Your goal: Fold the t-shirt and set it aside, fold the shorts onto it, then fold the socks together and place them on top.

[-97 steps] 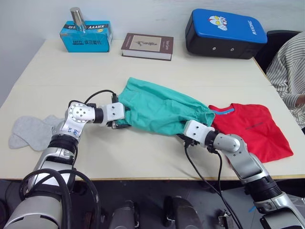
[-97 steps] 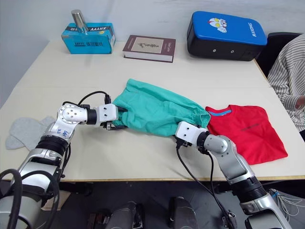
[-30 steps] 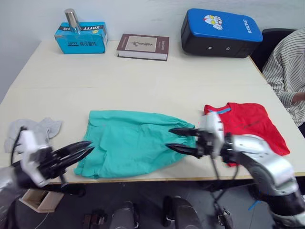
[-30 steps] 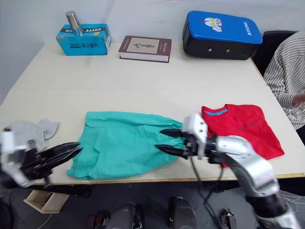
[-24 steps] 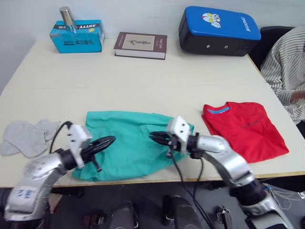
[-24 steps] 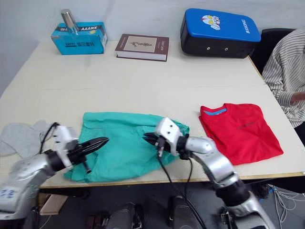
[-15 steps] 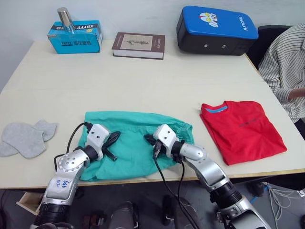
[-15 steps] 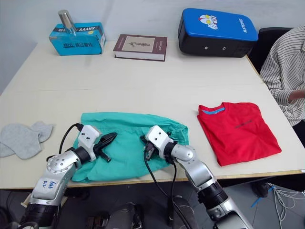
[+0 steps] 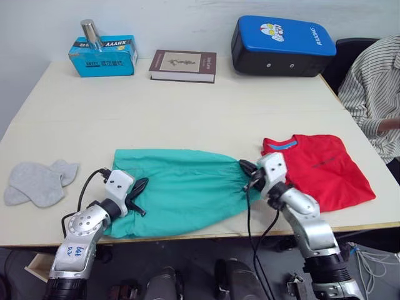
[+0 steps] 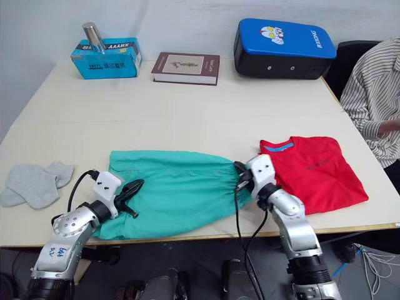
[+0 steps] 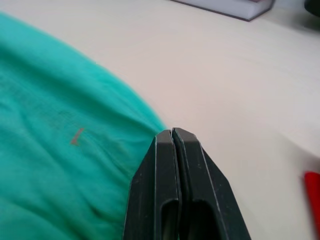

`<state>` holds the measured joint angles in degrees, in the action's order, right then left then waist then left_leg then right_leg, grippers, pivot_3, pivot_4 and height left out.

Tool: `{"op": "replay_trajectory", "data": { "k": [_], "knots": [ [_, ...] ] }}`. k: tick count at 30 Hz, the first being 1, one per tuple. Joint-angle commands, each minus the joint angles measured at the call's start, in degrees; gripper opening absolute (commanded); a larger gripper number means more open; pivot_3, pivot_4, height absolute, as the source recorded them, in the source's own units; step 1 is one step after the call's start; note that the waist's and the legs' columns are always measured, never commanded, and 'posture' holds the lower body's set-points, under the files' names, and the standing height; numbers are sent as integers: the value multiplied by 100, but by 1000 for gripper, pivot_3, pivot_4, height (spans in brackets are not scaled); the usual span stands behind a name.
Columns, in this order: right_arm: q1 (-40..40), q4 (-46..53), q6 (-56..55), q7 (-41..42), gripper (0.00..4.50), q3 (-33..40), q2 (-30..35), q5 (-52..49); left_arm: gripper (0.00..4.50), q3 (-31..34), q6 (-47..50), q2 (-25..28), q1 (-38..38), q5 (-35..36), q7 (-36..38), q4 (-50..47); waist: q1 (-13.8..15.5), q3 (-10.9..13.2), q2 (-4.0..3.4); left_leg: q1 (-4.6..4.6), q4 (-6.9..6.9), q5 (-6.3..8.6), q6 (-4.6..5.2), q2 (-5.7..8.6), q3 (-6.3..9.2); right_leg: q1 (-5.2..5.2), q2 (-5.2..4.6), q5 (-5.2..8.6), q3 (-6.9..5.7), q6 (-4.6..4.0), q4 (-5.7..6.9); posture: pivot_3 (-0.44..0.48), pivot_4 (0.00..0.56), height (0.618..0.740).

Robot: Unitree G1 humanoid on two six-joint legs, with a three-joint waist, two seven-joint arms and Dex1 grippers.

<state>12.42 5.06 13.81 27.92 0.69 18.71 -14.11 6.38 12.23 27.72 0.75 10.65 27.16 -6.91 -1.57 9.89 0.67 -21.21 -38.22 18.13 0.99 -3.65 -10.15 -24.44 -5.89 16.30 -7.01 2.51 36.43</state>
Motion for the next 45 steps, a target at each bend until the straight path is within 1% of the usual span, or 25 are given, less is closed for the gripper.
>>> {"op": "replay_trajectory", "data": {
  "k": [1, 2, 3, 5, 8, 10, 12, 14, 16, 21, 25, 26, 29, 32, 34, 37, 40, 43, 45],
  "knots": [
    [-96, 875, 601, 476, 42, 436, 196, -1034, 0, -15, -394, -39, 73, 190, 425, 295, 5, 3, -6, -1, 8, -7, -6, 0, 0, -5, 2, 2, 0, -3, 2, 0, 150, 740],
    [-157, 1106, 914, 510, 42, 596, 255, -1391, 0, -26, -582, -56, 134, 315, 640, 291, 6, 3, -6, -2, 15, -10, -11, -2, 1, -9, 6, 5, -1, -8, 3, 0, 150, 740],
    [-234, 1355, 1458, 489, 201, 799, 321, -1974, 0, -39, -789, -67, 211, 439, 863, 255, 12, 4, -5, -2, 17, -11, -13, -4, 3, -10, 9, 7, -1, -13, 5, 0, 150, 740],
    [-419, 1850, 2214, 423, 601, 1113, 605, -2642, 0, -53, -970, -71, 406, 658, 1195, 164, 30, 6, -3, -7, 19, -11, -16, -7, 8, -13, 12, 11, -4, -19, 5, 0, 150, 740],
    [-812, 2368, 3219, 57, 1653, 1737, 1043, -3700, 0, -160, -995, 24, 686, 812, 1635, 121, 46, 7, 3, -12, 15, -8, -9, -5, 10, -11, 8, 10, -5, -18, -2, 0, 150, 740],
    [-1115, 2448, 3997, -303, 2368, 2169, 1341, -4590, 0, -272, -958, 75, 880, 864, 1889, 139, 46, 7, 3, -11, 15, -6, -6, -5, 9, -9, 8, 10, -4, -18, -4, 0, 150, 740],
    [-1374, 2373, 4594, -669, 3040, 2396, 1575, -5196, 0, -351, -897, 67, 1030, 893, 2012, 170, 47, 8, 4, -11, 18, -5, -5, -4, 9, -8, 10, 10, -5, -18, -8, 0, 150, 740],
    [-1720, 2360, 4945, -1062, 3715, 2406, 1571, -5647, 0, -574, -987, -4, 1275, 788, 2202, 364, 47, 10, 8, -13, 18, -5, -4, -6, 10, -8, 13, 10, -5, -18, -12, 0, 150, 740],
    [-1845, 2339, 5036, -1522, 4455, 2399, 1437, -6009, 0, -708, -1053, -51, 1393, 716, 2304, 491, 24, 10, 8, -14, 18, -5, -5, -8, 10, -8, 20, 10, -4, -18, -14, 0, 150, 740],
    [-1890, 2175, 5214, -2648, 4484, 1843, 895, -6540, 0, -936, -1124, -168, 1537, 579, 2393, 801, -20, 8, 13, -11, 20, -6, -8, -13, 10, -9, 33, 10, 1, -13, -15, 0, 150, 740],
    [-1558, 1900, 5080, -3410, 4484, 1345, 323, -7001, 0, -1028, -1130, -206, 1563, 475, 2427, 1033, -43, -10, 52, -9, 22, -6, -16, -25, 11, -8, 46, 10, 3, -13, -20, 0, 150, 740],
    [-1417, 1735, 5068, -3599, 4484, 1186, 130, -7064, 0, -1090, -1231, -178, 1537, 371, 2473, 1155, -60, -16, 62, -9, 22, -7, -17, -27, 11, -9, 47, 10, 3, -14, -20, 0, 150, 740],
    [-1139, 1326, 5152, -4073, 4484, 833, -188, -7205, 0, -1252, -1500, -85, 1452, 86, 2580, 1453, -101, -27, 76, -3, 28, -6, -21, -31, 11, -8, 54, 11, 9, -16, -21, 0, 150, 740],
    [-844, 987, 5282, -4236, 4484, 448, -416, -7175, 0, -1177, -1598, -135, 1407, 49, 2471, 1682, -159, -43, 96, 1, 34, -6, -27, -38, 11, -9, 57, 15, 10, -24, -21, 0, 150, 740],
    [-584, 721, 5187, -4299, 4484, 314, -684, -7277, 0, -1148, -1654, -157, 1387, 32, 2426, 1772, -180, -66, 110, 11, 42, -5, -35, -45, 9, -7, 59, 20, 10, -31, -21, 0, 150, 740],
    [-206, 356, 5109, -4194, 4484, 196, -1053, -7259, 0, -1100, -1653, -217, 1363, 78, 2360, 1830, -186, -69, 105, 18, 56, -11, -48, -49, 10, -8, 63, 26, 10, -43, -14, 0, 150, 740],
    [42, 41, 4968, -3984, 3858, 41, -1253, -6755, 0, -1111, -1686, -233, 1309, 74, 2387, 1858, -178, -73, 97, 22, 79, -28, -64, -46, 11, -13, 63, 31, 10, -51, -12, 0, 150, 740],
    [171, -118, 4749, -3791, 2784, 26, -1361, -6294, 0, -1114, -1689, -226, 1289, 93, 2413, 1842, -172, -75, 92, 24, 93, -36, -70, -43, 11, -17, 63, 33, 9, -55, -12, 0, 150, 740],
    [209, -153, 4558, -3823, 2050, 99, -1364, -5956, 0, -1052, -1673, -215, 1306, 132, 2374, 1804, -172, -75, 92, 24, 94, -38, -71, -43, 11, -18, 63, 33, 9, -55, -12, 0, 150, 740]
  ]
}}
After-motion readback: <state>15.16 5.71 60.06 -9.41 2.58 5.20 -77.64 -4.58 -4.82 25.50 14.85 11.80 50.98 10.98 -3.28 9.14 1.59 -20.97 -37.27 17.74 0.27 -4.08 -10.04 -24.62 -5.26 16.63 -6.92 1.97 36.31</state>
